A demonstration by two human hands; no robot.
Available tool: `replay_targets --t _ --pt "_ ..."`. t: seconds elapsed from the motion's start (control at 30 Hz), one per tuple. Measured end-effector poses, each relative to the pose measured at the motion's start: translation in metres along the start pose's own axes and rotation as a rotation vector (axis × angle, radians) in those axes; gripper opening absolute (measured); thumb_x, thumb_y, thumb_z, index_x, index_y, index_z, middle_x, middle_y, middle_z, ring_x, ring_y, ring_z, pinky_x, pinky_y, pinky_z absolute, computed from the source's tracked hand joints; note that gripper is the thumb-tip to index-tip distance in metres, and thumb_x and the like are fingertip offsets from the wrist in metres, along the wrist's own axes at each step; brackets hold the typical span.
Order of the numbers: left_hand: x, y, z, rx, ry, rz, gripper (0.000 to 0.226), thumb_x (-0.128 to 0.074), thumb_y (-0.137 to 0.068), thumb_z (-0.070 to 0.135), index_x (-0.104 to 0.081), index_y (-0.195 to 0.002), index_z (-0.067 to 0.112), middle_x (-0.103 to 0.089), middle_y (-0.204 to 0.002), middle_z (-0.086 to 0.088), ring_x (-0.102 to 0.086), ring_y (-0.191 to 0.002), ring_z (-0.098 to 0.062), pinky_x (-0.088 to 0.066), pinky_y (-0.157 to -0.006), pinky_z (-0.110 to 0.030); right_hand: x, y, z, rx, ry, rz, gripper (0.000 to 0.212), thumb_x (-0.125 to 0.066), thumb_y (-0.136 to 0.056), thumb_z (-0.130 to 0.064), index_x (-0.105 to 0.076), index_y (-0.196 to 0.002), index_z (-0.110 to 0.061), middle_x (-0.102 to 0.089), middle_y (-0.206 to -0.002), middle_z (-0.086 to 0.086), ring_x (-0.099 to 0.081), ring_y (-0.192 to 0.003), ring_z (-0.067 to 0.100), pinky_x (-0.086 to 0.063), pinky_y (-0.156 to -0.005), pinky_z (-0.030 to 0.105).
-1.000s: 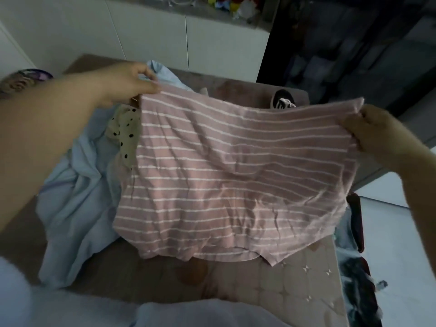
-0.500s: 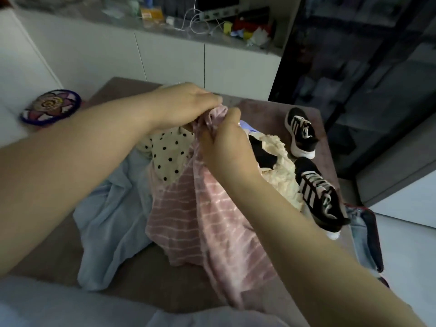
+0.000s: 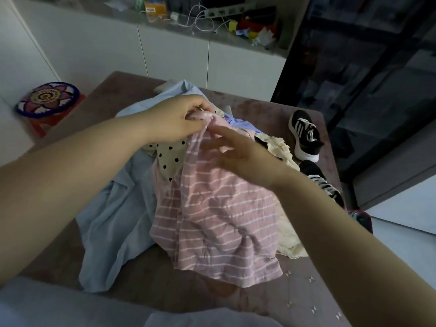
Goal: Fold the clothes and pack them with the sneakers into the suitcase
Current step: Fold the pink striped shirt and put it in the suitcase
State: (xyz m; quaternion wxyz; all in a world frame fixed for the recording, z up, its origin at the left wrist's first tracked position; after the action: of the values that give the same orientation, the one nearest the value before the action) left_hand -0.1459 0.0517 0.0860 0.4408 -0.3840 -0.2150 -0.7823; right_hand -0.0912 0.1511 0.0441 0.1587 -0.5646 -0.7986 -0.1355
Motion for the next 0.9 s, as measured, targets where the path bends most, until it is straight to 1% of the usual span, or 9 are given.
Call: replay_targets --t 0.07,0.13,0.23,0.37,0.5,0.6,0.7,0.8,0.9 --pt "0.001 0.002 0.002 -0.037 0.014 -0.014 0.024 -0.053 -0.091 0.018 -0.057 -0.112 0.029 -0.062 -0.116 0.001 -0.057 -0.107 -0.019 -0.043 -0.094 -0.037 0.048 -0.011 0.004 0.036 0.125 0.252 0.04 -0.053 -0.083 0.008 -0.059 -0.115 -0.016 -0.064 -0.103 -0.004 -0.06 -0.081 0.0 -0.045 -0.072 0.01" --pt "-0.001 0.006 0.008 -0.093 0.044 -0.085 0.028 -0.053 -0.091 0.013 -0.057 -0.114 0.03 -0.059 -0.119 0.01 -0.054 -0.11 -0.005 -0.04 -0.097 -0.021 0.084 -0.024 0.011 0.003 0.283 0.385 0.04 -0.047 -0.084 0.005 -0.056 -0.118 -0.014 -0.062 -0.112 -0.002 -0.058 -0.097 0.005 -0.045 -0.078 0.014" --pt "-0.002 0.011 0.019 -0.167 0.037 -0.176 0.033 -0.053 -0.092 0.01 -0.055 -0.116 0.032 -0.053 -0.118 0.024 -0.046 -0.108 0.018 -0.034 -0.088 0.002 0.085 -0.048 0.038 -0.121 0.449 0.185 0.052 -0.043 -0.089 0.001 -0.039 -0.137 -0.017 -0.051 -0.131 0.001 -0.049 -0.108 0.009 -0.045 -0.086 0.028" --pt "-0.004 0.022 0.021 -0.139 0.132 -0.298 0.048 -0.055 -0.089 0.0 -0.05 -0.117 0.038 -0.054 -0.125 0.019 -0.05 -0.112 0.012 -0.039 -0.089 -0.003 0.043 -0.064 0.043 -0.029 0.61 -0.143 0.06 -0.05 -0.086 -0.01 -0.038 -0.137 -0.038 -0.043 -0.137 -0.01 -0.04 -0.126 0.011 -0.032 -0.107 0.03" --pt "-0.002 0.034 0.006 -0.061 0.209 -0.368 0.055 -0.058 -0.086 -0.001 -0.047 -0.121 0.041 -0.058 -0.12 0.015 -0.057 -0.105 0.009 -0.044 -0.082 -0.006 0.032 -0.069 0.052 -0.079 0.893 -0.363 0.043 -0.067 -0.078 -0.02 -0.057 -0.12 -0.021 -0.053 -0.118 0.003 -0.048 -0.113 0.022 -0.038 -0.097 0.034" --pt "0.005 0.038 -0.015 0.025 0.244 -0.308 0.057 -0.064 -0.082 0.007 -0.046 -0.126 0.039 -0.057 -0.125 0.011 -0.053 -0.117 -0.002 -0.044 -0.099 -0.021 0.057 -0.067 0.049 -0.11 0.857 -0.33 0.02 -0.07 -0.078 -0.028 -0.06 -0.093 -0.019 -0.058 -0.098 0.001 -0.053 -0.092 0.018 -0.041 -0.077 0.029" --pt "0.01 0.038 -0.032 0.079 0.302 -0.204 0.052 -0.066 -0.081 0.007 -0.049 -0.117 0.04 -0.059 -0.116 0.011 -0.053 -0.117 -0.004 -0.041 -0.101 -0.022 0.101 -0.056 0.039 -0.112 0.703 -0.181 0.021 -0.075 -0.075 -0.024 -0.059 -0.088 -0.024 -0.061 -0.088 -0.004 -0.057 -0.081 0.013 -0.041 -0.071 0.025" --pt "0.014 0.031 -0.038 0.126 0.379 -0.089 0.039 -0.062 -0.085 0.007 -0.053 -0.11 0.036 -0.06 -0.116 0.009 -0.055 -0.11 -0.003 -0.047 -0.089 -0.016 0.126 -0.031 0.019 -0.1 0.378 -0.177 0.028 -0.075 -0.075 -0.009 -0.064 -0.09 -0.03 -0.071 -0.082 -0.011 -0.065 -0.077 0.002 -0.047 -0.069 0.011" --pt "0.023 0.02 -0.024 0.139 0.583 -0.012 0.034 -0.051 -0.09 -0.003 -0.056 -0.106 0.025 -0.06 -0.113 -0.003 -0.06 -0.091 -0.007 -0.053 -0.073 -0.015 0.151 -0.005 -0.012 -0.043 0.34 -0.181 0.017 -0.073 -0.072 -0.012 -0.07 -0.087 -0.02 -0.073 -0.08 -0.006 -0.066 -0.074 0.002 -0.048 -0.066 0.01"
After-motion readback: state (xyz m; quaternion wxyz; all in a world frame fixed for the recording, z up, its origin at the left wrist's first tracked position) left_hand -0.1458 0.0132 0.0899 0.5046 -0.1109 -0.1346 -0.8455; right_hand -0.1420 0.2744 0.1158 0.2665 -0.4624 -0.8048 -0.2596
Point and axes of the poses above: each hand's wrist, its own y-axis away from the middle knuckle, its own x-axis out of the back of the hand, z = x × y, the point moved 9 cm from there along -y, towards the middle knuckle
